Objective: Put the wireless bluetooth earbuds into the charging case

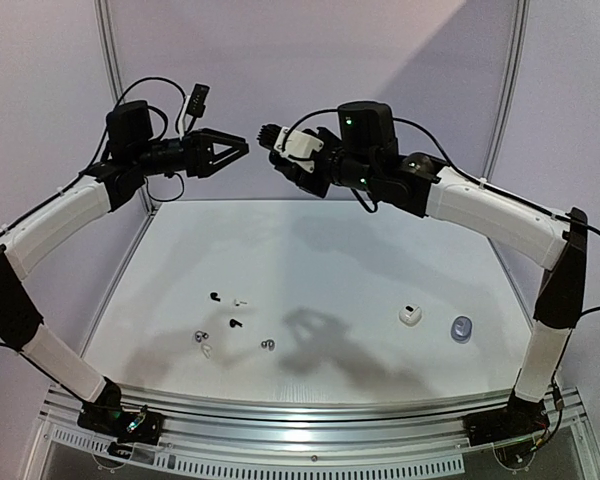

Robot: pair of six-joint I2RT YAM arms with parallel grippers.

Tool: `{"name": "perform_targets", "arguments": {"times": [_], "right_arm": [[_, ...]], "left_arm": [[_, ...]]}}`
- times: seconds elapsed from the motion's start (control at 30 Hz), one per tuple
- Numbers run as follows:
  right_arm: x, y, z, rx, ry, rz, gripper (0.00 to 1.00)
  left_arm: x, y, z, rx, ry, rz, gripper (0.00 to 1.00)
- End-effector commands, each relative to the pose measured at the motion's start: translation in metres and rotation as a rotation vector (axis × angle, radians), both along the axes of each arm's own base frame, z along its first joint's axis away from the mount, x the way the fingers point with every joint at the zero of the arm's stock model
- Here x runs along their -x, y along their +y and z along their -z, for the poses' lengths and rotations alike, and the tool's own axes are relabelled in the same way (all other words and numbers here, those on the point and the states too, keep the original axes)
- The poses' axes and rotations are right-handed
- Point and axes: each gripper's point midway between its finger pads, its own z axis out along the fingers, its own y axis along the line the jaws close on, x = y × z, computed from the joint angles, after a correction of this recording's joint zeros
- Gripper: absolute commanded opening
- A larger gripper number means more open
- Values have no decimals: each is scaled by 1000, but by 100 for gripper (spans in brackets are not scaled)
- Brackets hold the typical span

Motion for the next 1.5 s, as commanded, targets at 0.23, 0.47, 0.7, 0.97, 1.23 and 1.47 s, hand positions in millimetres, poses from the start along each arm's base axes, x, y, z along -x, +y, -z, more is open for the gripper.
{"name": "perform_targets", "arguments": {"times": [0.23,0.47,0.7,0.97,1.23,1.47], "right_arm": [[18,28,-18,28,-83,-68,24],[13,31,-8,52,-71,-52,24],[18,40,-11,44,-83,-80,24],[15,40,-17,40,-105,-66,24],[18,42,-14,48,-95,-86,25],[17,33,-19,-5,-24,-67,87]], "left_arm": [[-18,-22,22,-75,48,-12,77],[-6,-32,14,-59,13,62,78],[-13,-35,14,-65,29,41,63],[-16,-39,32,-131,59,57,48],[-16,-40,26,-118,55,57,1],[-9,-31,19,-87,30,97,0]]}}
